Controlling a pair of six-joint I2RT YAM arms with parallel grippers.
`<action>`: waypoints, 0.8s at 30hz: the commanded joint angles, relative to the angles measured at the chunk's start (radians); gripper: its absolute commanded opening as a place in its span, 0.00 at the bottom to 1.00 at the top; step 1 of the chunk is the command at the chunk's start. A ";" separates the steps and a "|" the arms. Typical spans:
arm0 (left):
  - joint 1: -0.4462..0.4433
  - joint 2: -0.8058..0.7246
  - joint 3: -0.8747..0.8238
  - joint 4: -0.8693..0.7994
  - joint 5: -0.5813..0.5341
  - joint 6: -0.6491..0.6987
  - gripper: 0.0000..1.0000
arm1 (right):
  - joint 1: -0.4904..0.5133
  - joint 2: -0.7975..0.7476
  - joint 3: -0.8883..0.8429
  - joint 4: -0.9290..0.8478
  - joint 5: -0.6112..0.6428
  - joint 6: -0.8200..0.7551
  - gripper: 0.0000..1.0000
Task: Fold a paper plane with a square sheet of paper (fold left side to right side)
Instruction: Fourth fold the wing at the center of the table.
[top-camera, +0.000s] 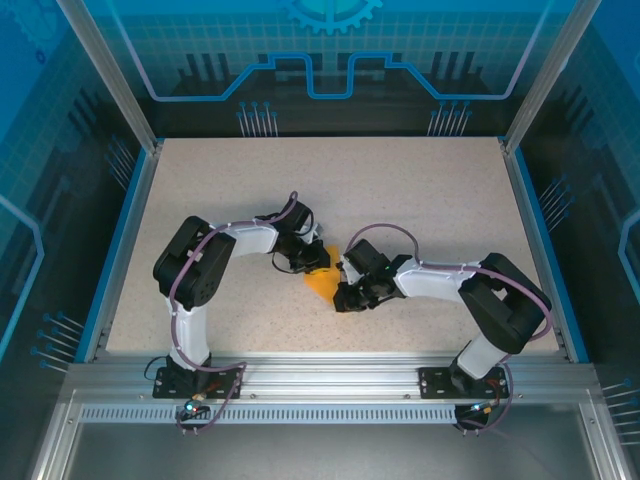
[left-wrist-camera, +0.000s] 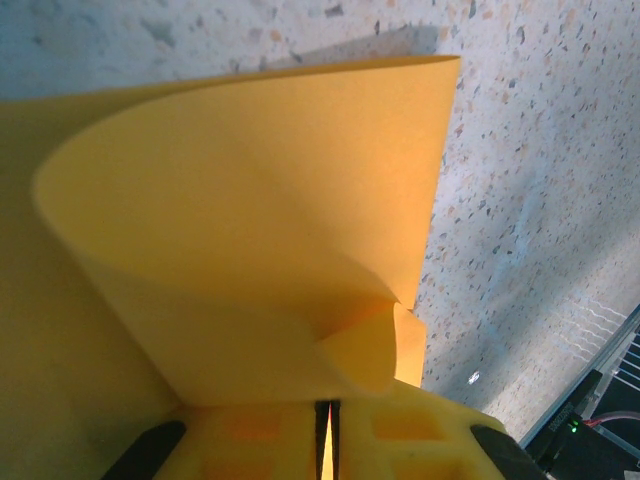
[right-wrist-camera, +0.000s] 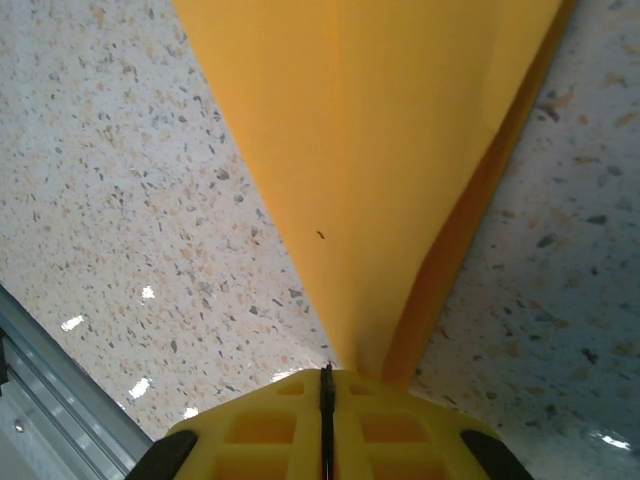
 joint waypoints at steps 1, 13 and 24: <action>0.000 0.048 -0.032 -0.120 -0.113 0.024 0.14 | -0.001 0.021 0.003 -0.042 0.012 0.006 0.09; -0.001 0.048 -0.034 -0.119 -0.120 0.023 0.14 | -0.003 0.023 -0.033 -0.055 0.015 0.017 0.09; -0.001 0.055 -0.023 -0.131 -0.120 0.026 0.14 | -0.006 0.018 -0.070 -0.022 -0.008 0.036 0.08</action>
